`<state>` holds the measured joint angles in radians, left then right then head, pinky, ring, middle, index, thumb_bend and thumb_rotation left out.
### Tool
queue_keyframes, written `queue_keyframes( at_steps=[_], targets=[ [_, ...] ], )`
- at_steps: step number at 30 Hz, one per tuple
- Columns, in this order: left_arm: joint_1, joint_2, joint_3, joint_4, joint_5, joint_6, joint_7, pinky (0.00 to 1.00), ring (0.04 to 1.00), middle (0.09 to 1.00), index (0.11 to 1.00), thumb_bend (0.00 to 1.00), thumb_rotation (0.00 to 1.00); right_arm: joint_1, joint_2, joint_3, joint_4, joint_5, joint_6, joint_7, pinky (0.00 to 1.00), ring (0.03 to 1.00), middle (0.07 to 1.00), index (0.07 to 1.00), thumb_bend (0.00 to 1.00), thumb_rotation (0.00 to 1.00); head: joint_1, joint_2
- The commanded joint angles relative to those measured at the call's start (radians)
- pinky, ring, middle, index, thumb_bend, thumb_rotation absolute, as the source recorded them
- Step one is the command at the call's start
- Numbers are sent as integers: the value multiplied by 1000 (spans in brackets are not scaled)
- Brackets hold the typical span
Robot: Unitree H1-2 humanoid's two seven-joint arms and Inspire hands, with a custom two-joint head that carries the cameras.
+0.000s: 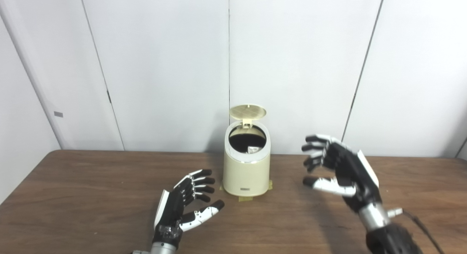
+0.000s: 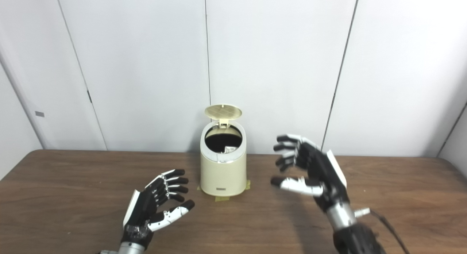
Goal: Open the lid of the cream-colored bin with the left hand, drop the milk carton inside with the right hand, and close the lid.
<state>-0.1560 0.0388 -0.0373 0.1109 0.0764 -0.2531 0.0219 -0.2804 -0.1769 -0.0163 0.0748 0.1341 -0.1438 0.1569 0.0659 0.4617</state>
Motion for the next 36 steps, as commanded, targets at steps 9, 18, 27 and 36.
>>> queue_keyframes(
  at_steps=[9, 18, 27, 36],
  targets=[
    [9, 29, 15, -15, -19, -16, -33, 580, 672, 721, 755, 712, 107, 21, 69, -34, -13, 72, -51, 7, 549, 710, 782, 787, 735, 246, 10, -4],
    [-90, 99, 24, -105, 33, 96, -61, 699, 845, 882, 911, 789, 292, 24, 81, -19, -24, 0, -43, -14, 577, 719, 769, 773, 774, 277, 14, -17],
    [-320, 177, -8, -115, 90, 237, -119, 708, 887, 920, 959, 871, 376, 26, 94, -19, -20, -22, -47, -24, 580, 711, 765, 766, 742, 232, 13, -29],
    [-514, 193, -51, -12, 163, 302, -141, 908, 992, 975, 990, 907, 359, 24, 104, -13, -27, -45, -45, -34, 564, 693, 752, 764, 743, 250, 2, -30]
  ],
)
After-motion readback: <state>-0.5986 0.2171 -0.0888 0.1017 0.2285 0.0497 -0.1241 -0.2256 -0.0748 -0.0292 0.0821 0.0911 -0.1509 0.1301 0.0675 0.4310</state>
